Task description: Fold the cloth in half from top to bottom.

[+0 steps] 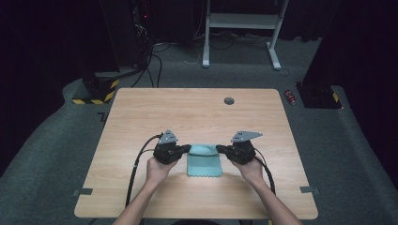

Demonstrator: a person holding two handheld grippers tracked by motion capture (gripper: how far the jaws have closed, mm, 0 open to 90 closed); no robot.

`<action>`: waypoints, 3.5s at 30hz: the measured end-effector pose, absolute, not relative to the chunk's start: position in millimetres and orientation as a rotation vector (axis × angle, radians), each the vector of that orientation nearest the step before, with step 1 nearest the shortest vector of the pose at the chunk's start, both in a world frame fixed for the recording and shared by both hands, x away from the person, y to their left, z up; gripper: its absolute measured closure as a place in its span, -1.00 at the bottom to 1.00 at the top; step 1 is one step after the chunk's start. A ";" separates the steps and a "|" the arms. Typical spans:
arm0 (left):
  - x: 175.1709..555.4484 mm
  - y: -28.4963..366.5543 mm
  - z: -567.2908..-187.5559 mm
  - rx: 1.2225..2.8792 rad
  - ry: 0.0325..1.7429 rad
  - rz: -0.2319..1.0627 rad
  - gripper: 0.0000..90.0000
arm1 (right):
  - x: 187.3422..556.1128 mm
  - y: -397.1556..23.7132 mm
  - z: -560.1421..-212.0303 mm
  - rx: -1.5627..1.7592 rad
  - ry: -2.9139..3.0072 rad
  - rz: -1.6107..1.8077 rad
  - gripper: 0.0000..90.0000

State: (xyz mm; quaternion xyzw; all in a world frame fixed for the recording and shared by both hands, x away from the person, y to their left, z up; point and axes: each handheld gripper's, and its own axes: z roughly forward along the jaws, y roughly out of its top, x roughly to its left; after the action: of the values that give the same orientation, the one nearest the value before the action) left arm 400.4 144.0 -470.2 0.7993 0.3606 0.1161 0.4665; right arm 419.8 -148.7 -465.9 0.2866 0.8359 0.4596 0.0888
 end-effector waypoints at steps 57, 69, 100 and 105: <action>376.5 132.7 -496.6 2.057 0.860 0.321 0.99 | 398.6 -151.7 -489.0 0.815 2.571 1.295 0.99; 372.3 127.2 -505.8 2.106 0.829 0.361 0.99 | 398.0 -152.7 -501.8 0.820 2.592 1.251 0.99; 360.7 129.0 -514.4 2.144 0.812 0.322 0.96 | 389.4 -152.2 -515.5 0.842 2.664 1.237 0.95; 358.9 131.1 -516.2 2.143 0.817 0.319 0.93 | 388.7 -153.1 -518.3 0.845 2.668 1.234 0.94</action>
State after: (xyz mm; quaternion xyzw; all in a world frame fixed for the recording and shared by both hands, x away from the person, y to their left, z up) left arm 358.9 131.1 -516.2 0.8477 0.3231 0.1263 0.4014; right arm 388.7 -153.1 -518.3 0.2759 0.8716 0.4030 0.0414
